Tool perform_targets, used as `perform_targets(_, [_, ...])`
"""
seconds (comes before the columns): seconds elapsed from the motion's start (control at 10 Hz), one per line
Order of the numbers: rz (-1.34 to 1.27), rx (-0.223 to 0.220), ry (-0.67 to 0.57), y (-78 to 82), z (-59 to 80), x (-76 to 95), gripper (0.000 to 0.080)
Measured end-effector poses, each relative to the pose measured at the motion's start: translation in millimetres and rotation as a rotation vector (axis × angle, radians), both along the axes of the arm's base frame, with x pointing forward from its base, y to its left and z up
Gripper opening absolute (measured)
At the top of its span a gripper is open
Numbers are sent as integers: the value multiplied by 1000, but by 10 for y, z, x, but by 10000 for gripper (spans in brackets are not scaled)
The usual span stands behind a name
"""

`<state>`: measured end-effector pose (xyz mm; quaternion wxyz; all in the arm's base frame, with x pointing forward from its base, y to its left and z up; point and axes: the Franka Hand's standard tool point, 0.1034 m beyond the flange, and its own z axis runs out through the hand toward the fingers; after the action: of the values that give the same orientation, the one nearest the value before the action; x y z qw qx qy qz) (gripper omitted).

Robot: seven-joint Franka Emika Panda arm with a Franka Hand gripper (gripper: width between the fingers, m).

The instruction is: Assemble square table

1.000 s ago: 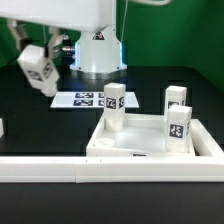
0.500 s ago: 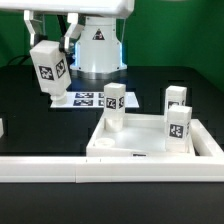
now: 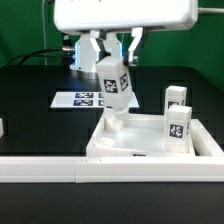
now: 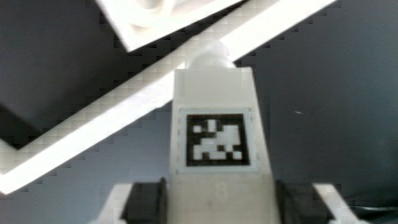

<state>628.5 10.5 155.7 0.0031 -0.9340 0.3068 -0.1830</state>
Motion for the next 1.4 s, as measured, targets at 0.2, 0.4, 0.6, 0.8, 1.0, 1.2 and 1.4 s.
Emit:
perform_targets(0.2, [14, -7, 4, -17, -18, -3, 290])
perform_targets(0.4, [23, -22, -5, -5, -71, -27, 290])
perform_targets(0.6, [62, -82, -12, 60, -330, -192, 290])
perform_targets(0.8, [76, -98, 0, 40, -384, -205, 290])
perform_targets(1.0, [89, -108, 4, -17, -376, -207, 290])
perform_targets(1.2, [88, -108, 0, -71, -326, -194, 290])
perform_targets(1.4, [93, -119, 11, -55, -430, -231, 290])
